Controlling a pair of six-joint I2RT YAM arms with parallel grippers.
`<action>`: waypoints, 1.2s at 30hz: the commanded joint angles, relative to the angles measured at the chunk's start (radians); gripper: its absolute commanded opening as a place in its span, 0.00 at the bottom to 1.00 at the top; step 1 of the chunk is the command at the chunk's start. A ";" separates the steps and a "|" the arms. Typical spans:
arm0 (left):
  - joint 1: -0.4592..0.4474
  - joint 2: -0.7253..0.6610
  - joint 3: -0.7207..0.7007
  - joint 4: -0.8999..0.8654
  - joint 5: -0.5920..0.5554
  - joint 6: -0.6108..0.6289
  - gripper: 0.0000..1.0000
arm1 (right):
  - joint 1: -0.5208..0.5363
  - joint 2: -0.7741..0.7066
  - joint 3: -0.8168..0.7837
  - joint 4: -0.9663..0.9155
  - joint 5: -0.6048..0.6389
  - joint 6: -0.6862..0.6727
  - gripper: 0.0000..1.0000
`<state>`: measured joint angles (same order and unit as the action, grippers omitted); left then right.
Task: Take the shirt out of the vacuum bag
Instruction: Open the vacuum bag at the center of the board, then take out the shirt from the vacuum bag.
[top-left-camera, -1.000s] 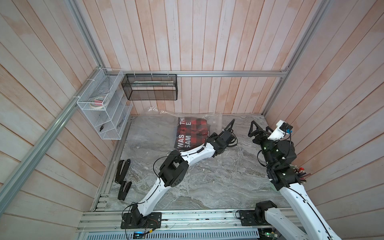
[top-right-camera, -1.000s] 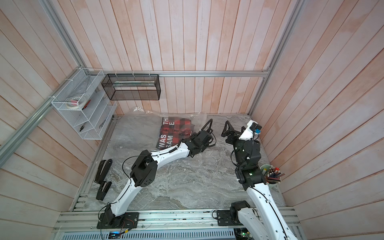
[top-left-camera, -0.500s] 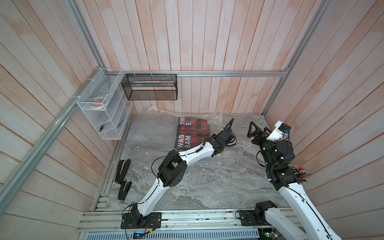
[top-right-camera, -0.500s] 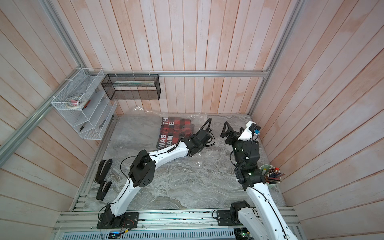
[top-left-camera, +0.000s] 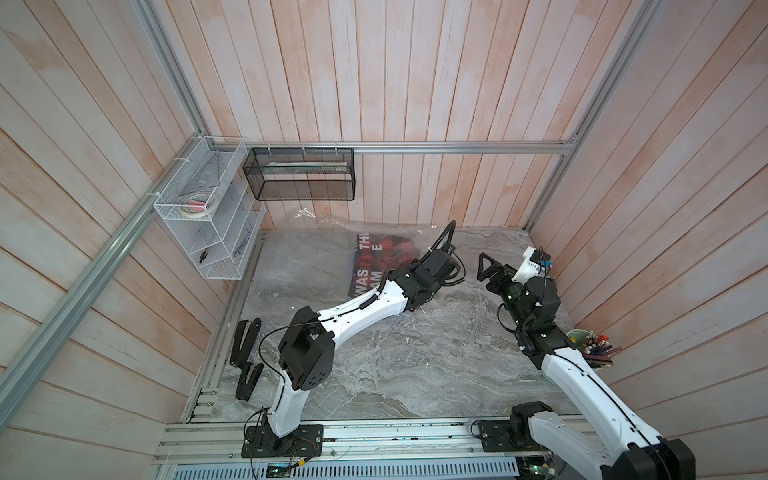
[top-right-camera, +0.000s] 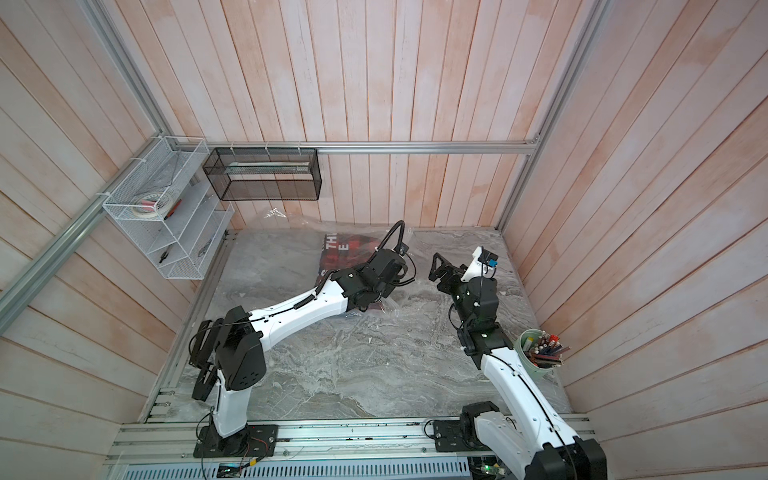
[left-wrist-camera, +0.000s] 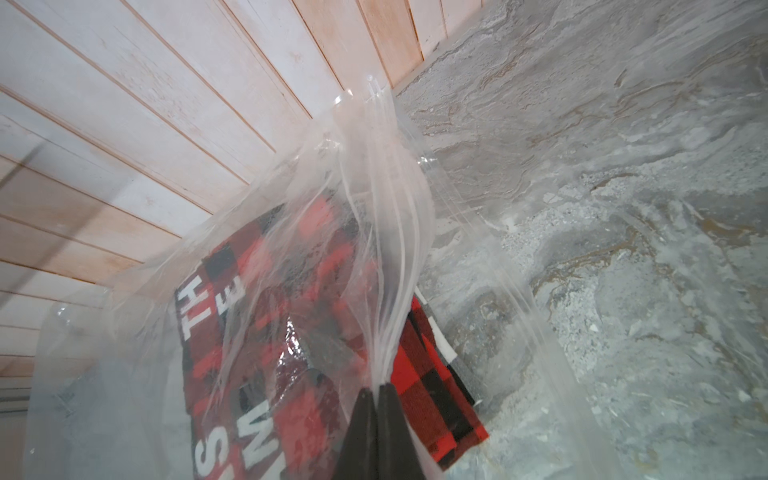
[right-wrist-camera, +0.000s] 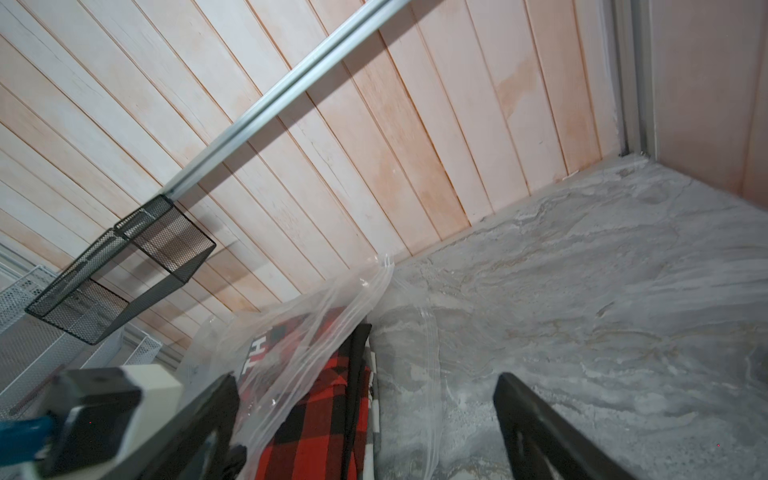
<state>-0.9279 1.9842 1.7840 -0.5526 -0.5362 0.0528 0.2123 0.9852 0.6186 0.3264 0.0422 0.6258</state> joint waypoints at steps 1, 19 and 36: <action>-0.014 -0.081 -0.075 -0.004 -0.017 -0.029 0.00 | -0.003 0.054 -0.027 0.098 -0.072 0.061 0.98; -0.088 -0.355 -0.333 -0.098 -0.005 -0.162 0.00 | 0.162 0.543 -0.015 0.527 -0.165 0.107 0.91; -0.093 -0.386 -0.395 -0.023 0.020 -0.234 0.00 | 0.248 0.867 0.063 0.761 -0.182 0.118 0.77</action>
<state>-1.0103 1.6096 1.4075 -0.6010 -0.5297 -0.1371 0.4557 1.8168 0.6453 1.0206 -0.1177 0.7399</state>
